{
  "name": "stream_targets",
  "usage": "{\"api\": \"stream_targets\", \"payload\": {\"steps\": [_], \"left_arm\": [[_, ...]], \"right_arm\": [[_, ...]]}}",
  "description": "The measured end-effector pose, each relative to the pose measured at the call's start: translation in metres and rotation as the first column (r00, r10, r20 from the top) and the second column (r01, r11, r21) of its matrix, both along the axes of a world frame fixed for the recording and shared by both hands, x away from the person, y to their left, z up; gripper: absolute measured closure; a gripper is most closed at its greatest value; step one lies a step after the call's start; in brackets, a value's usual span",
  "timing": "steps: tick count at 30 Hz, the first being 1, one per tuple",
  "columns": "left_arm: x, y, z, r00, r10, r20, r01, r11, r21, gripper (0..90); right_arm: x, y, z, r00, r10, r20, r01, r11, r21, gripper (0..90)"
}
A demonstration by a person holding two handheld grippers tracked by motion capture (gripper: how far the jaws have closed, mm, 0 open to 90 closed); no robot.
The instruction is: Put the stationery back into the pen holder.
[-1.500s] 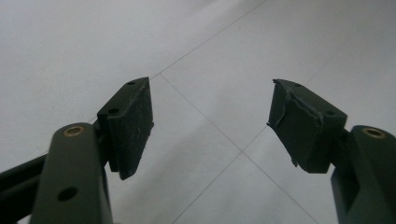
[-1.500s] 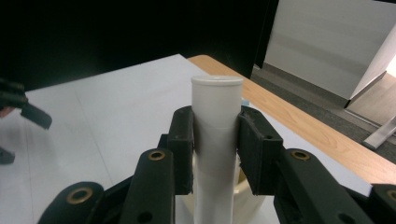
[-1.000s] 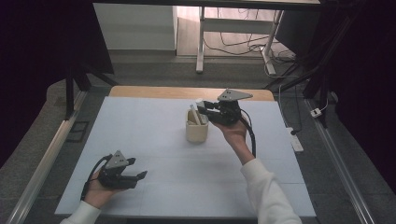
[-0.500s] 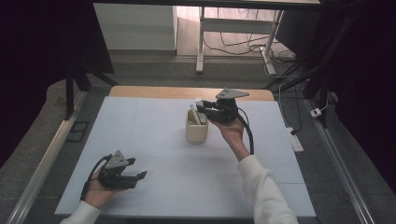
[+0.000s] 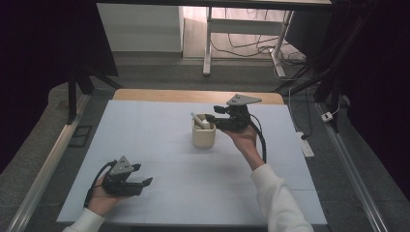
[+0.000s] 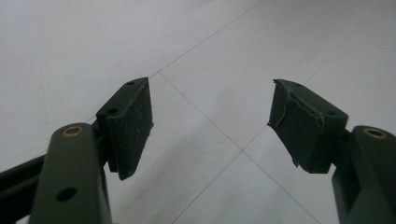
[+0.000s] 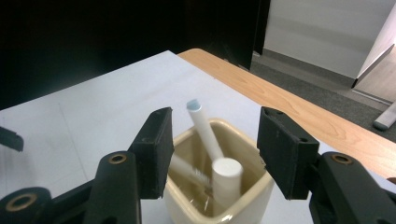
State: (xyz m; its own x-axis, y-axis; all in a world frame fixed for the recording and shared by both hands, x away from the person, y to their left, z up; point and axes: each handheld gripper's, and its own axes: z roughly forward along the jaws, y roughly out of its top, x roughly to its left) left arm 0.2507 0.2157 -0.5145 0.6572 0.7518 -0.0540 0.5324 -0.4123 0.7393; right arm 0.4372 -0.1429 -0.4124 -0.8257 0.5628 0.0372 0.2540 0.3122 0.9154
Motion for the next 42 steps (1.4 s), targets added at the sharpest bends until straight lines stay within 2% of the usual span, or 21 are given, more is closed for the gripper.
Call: {"api": "stream_targets", "payload": {"steps": [9,17,29,42], "left_arm": [[0.001,0.000,0.000,1.0000,0.001,-0.003,-0.001,1.0000,-0.007,29.7],[0.002,-0.003,0.000,1.0000,-0.009,0.000,0.009,0.9999,-0.010,29.6],[0.002,-0.001,0.001,1.0000,0.003,0.009,-0.003,0.9999,-0.015,29.5],[0.002,0.003,0.001,0.9998,0.017,0.012,-0.016,0.9995,-0.028,29.5]], "right_arm": [[-0.014,-0.011,-0.004,0.9997,0.022,0.007,-0.022,0.999,-0.029,45.0],[-0.029,-0.026,-0.018,0.9994,0.034,-0.011,-0.035,0.998,-0.055,45.0],[-0.050,-0.062,-0.031,0.9992,0.009,-0.038,-0.013,0.996,-0.092,43.8],[-0.083,-0.096,-0.052,0.9973,-0.022,-0.070,0.014,0.993,-0.120,42.6]]}}
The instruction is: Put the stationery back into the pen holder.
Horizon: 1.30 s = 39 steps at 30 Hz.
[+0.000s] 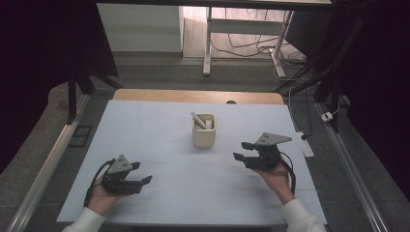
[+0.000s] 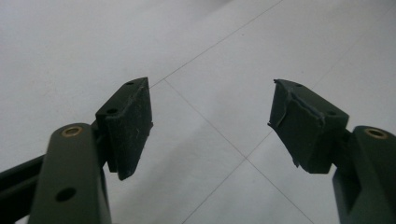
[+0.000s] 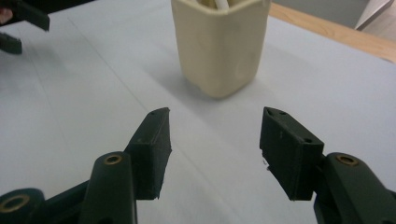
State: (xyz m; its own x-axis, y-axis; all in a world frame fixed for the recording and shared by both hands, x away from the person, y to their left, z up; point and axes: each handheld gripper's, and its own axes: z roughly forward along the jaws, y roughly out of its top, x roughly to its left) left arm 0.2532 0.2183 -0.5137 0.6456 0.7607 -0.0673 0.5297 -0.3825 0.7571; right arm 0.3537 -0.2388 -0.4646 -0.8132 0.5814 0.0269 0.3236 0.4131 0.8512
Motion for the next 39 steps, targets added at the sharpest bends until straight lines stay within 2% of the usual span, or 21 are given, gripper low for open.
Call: {"api": "stream_targets", "payload": {"steps": [11,19,23,26,39], "left_arm": [[0.000,-0.001,-0.001,1.0000,-0.002,0.001,0.002,1.0000,0.005,29.4],[0.000,-0.001,0.000,0.9999,-0.004,0.012,0.004,0.9999,0.014,29.4],[0.001,-0.001,0.000,0.9999,-0.004,0.014,0.004,0.9999,0.015,29.4],[0.001,-0.001,-0.001,0.9999,-0.004,0.016,0.004,0.9999,0.017,29.3],[0.002,0.000,0.000,0.9998,-0.006,0.019,0.005,0.9999,0.012,29.0]], "right_arm": [[-0.036,-0.049,-0.025,0.9985,-0.054,-0.011,0.054,0.998,-0.045,41.8],[-0.043,-0.071,-0.037,0.9963,-0.084,-0.018,0.083,0.995,-0.054,41.3],[-0.042,-0.073,-0.040,0.9963,-0.082,-0.024,0.081,0.995,-0.051,41.3],[-0.043,-0.071,-0.041,0.9971,-0.075,-0.012,0.074,0.995,-0.069,41.3],[-0.044,-0.071,-0.041,0.9969,-0.079,-0.008,0.078,0.995,-0.067,40.8]]}}
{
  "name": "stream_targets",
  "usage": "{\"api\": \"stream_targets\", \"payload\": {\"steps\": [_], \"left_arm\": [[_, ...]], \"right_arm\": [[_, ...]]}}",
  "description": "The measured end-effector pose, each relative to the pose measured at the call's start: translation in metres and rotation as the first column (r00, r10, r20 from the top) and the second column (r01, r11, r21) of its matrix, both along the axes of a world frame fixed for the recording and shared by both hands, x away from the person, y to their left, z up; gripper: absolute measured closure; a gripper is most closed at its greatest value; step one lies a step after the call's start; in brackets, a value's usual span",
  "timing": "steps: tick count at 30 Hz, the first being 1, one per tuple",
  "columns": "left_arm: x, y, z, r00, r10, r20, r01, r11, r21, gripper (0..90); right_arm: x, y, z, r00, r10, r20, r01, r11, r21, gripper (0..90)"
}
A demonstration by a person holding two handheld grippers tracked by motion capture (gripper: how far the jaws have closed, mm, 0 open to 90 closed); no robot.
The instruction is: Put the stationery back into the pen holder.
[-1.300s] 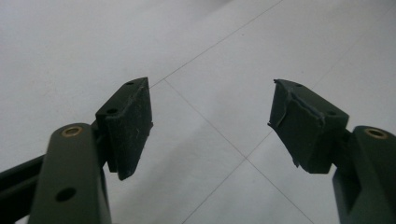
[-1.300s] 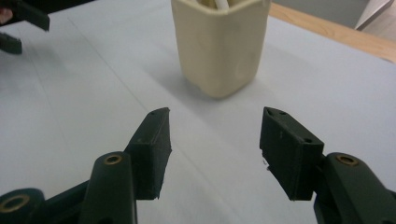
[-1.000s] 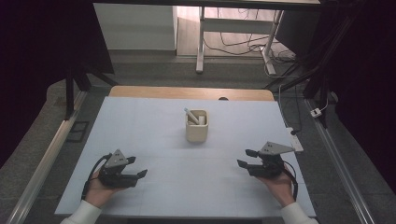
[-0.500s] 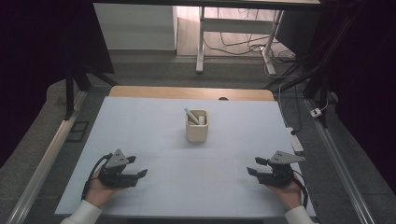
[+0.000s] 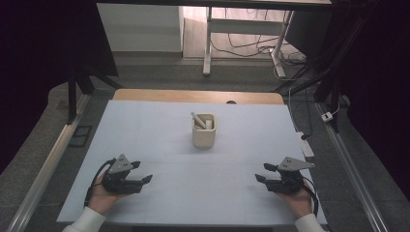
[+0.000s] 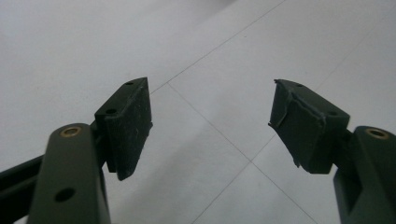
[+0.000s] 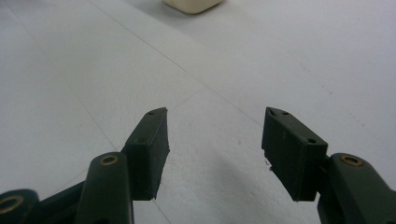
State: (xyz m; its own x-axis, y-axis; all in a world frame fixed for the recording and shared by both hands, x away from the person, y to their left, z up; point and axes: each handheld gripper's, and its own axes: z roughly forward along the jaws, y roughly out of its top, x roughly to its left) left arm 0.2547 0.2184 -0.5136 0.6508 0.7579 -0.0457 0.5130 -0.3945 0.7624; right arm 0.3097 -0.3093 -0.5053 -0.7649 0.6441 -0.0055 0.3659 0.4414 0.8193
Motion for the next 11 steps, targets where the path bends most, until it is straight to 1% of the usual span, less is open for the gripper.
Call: {"api": "stream_targets", "payload": {"steps": [1,6,11], "left_arm": [[0.0000,0.0000,0.0001,1.0000,0.000,0.001,0.000,1.0000,0.000,28.9],[0.0002,0.0002,-0.0003,1.0000,0.000,0.001,0.000,1.0000,0.001,28.9],[0.0004,0.0004,-0.0006,1.0000,0.000,-0.001,0.000,1.0000,0.002,28.7]], "right_arm": [[0.0003,-0.0004,0.0000,1.0000,0.007,0.000,-0.007,1.000,0.006,40.7],[0.0001,-0.0011,0.0007,1.0000,0.006,-0.001,-0.006,1.000,0.000,40.6],[0.0003,-0.0008,0.0002,1.0000,0.003,-0.003,-0.003,1.000,0.006,40.6]]}}
